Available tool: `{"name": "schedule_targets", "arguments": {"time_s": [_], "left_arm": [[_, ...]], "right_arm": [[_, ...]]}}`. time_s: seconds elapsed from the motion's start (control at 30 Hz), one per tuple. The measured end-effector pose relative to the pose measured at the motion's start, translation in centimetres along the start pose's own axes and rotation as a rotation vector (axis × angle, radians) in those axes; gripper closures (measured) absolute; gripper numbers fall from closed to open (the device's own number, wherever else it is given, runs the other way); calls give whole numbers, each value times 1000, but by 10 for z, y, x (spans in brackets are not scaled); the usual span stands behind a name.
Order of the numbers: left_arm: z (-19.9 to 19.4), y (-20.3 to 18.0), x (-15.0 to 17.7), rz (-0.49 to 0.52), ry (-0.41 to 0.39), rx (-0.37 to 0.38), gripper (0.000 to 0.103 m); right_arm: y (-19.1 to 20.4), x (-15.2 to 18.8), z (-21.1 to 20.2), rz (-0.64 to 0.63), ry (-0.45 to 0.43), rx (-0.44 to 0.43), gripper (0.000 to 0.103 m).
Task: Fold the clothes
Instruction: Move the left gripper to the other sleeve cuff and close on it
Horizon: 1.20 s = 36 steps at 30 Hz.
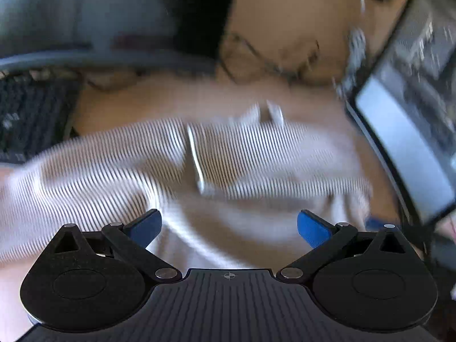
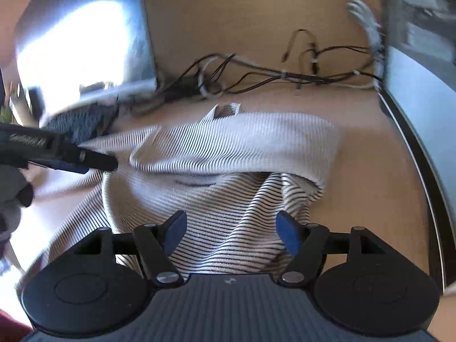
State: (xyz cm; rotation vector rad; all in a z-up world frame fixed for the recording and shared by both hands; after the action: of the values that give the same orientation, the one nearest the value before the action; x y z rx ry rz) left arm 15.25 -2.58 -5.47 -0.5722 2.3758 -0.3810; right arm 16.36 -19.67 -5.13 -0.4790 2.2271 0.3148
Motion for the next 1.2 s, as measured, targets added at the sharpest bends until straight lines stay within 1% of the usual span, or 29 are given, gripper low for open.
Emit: {"name": "schedule_targets", "arguments": {"time_s": [0.03,0.1,0.2,0.23,0.27,0.3,0.37,0.4,0.43,0.47,0.5,0.53,0.57,0.63,0.67,0.7,0.73,0.77,0.83,0.93,0.97,1.03,1.07,1.1,1.13,1.17,1.2], "left_arm": [[2,1,-8,-11,-14,2,3],[11,0,-21,-16,-35,-8,15],[33,0,-31,14,-38,-56,22],[40,1,-31,24,-31,-68,23],[47,1,-30,29,-21,-71,28],[56,0,-29,32,-7,-72,36],[70,-1,-26,31,31,-76,47],[76,-2,-23,31,50,-81,49],[80,-3,-21,48,45,-94,50],[81,-5,-20,87,22,-108,62],[79,-8,-20,133,-1,-126,84],[76,-12,-22,168,-27,-134,87],[68,-17,-25,187,-63,-125,88],[48,-26,-37,234,-158,-116,88],[39,-29,-43,257,-202,-127,88],[34,-28,-48,274,-223,-146,88],[33,-25,-53,290,-226,-161,88],[35,-19,-54,288,-212,-181,89],[45,1,-53,252,-156,-230,89],[52,26,-41,192,-77,-275,87],[49,33,-37,172,-69,-280,83],[36,41,-32,125,-72,-269,67],[27,47,-31,91,-76,-265,54],[18,54,-30,58,-82,-263,51],[9,60,-30,29,-90,-265,51],[-2,68,-31,-5,-102,-272,46],[-13,77,-32,-43,-117,-282,38]], "right_arm": [[-3,0,-4,19,-8,7,31],[-6,-2,-10,37,-25,27,29],[-6,-2,-17,63,-44,37,29],[-5,-1,-20,71,-48,38,28],[-4,-1,-22,75,-52,38,27],[-4,0,-24,75,-53,40,26],[-4,3,-28,70,-53,50,24],[-5,5,-30,67,-53,55,24],[-7,7,-32,68,-53,62,24],[-9,9,-33,76,-53,67,24],[-12,12,-34,91,-50,71,24],[-16,15,-35,107,-47,75,24],[-19,17,-36,119,-46,79,24],[-23,19,-38,142,-51,83,24],[-25,19,-39,151,-59,84,24],[-26,19,-40,160,-67,86,24],[-27,18,-40,168,-76,82,24],[-27,17,-39,171,-80,75,24],[-25,13,-36,163,-86,69,24],[-19,8,-29,133,-89,57,24],[-19,5,-26,125,-88,55,24],[-18,0,-21,113,-87,51,24],[-18,-3,-17,114,-85,47,24],[-18,-5,-12,117,-81,42,24],[-17,-8,-8,118,-81,36,24],[-17,-11,-2,122,-77,35,24],[-17,-13,4,127,-73,35,24]]}}
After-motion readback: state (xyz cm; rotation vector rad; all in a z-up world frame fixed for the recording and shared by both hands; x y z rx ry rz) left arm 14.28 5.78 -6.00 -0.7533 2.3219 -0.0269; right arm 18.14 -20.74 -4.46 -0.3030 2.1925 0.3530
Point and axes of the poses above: each gripper's, at about its wrist camera, not at the fingertips, and z roughly the way its jaws point, y to its left, x to its underside, the point moved 10 cm from there along z, roughly the way its jaws point, and after that the axes turned 13 degrees about -z, right-handed, at the moved point
